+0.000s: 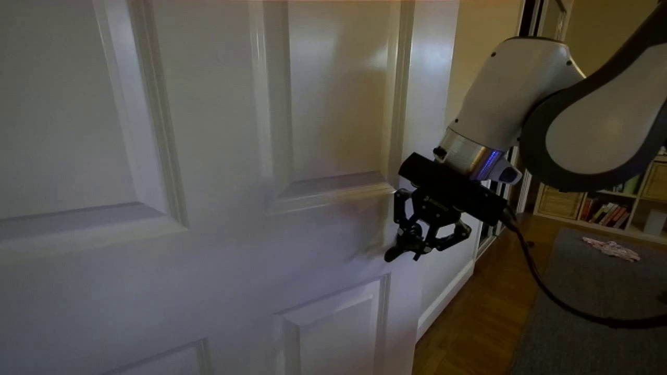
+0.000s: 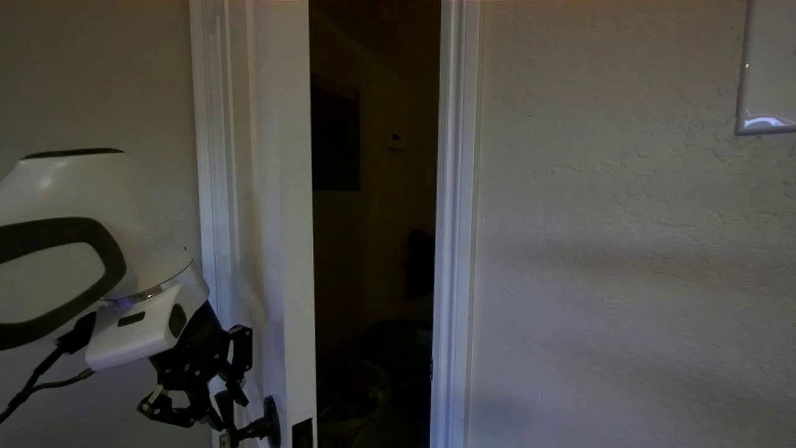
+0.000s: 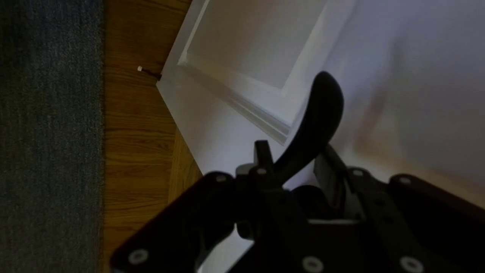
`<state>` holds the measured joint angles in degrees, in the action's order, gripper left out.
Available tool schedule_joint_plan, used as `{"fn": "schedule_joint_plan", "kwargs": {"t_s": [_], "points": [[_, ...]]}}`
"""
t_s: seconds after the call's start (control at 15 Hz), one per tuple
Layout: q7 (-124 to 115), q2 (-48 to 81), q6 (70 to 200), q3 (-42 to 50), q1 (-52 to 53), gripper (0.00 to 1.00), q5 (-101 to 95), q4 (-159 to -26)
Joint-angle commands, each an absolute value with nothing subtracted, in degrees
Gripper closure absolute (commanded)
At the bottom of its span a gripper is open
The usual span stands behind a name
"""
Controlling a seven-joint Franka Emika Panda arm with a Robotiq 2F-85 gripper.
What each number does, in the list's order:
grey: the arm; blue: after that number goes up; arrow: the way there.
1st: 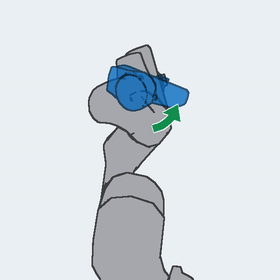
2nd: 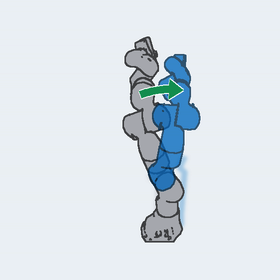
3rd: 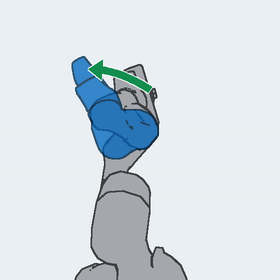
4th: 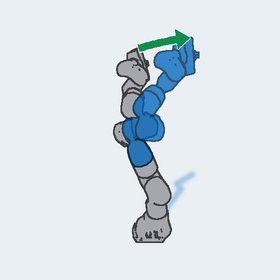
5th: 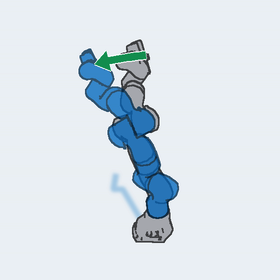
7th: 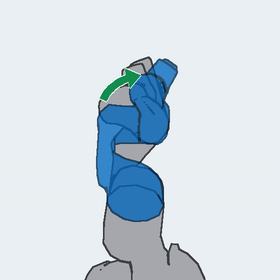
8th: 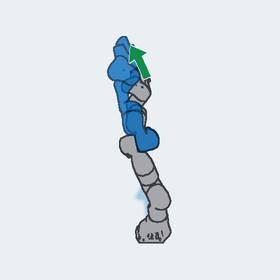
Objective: Close the door shut
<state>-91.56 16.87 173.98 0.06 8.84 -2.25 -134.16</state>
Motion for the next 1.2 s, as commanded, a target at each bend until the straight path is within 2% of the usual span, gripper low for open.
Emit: {"fn": "schedule_joint_plan", "kwargs": {"t_s": [0.0, 0.47, 1.13], "points": [[-92.4, 18.2, 174.2, 4.2, 11.5, 0.87, -6.0, -131.7], [-85.6, 23.0, 171.9, 4.7, 10.1, 0.88, -1.6, -123.0], [-76.1, 33.5, 164.8, 5.5, 9.1, 0.88, 0.4, -103.7]]}}
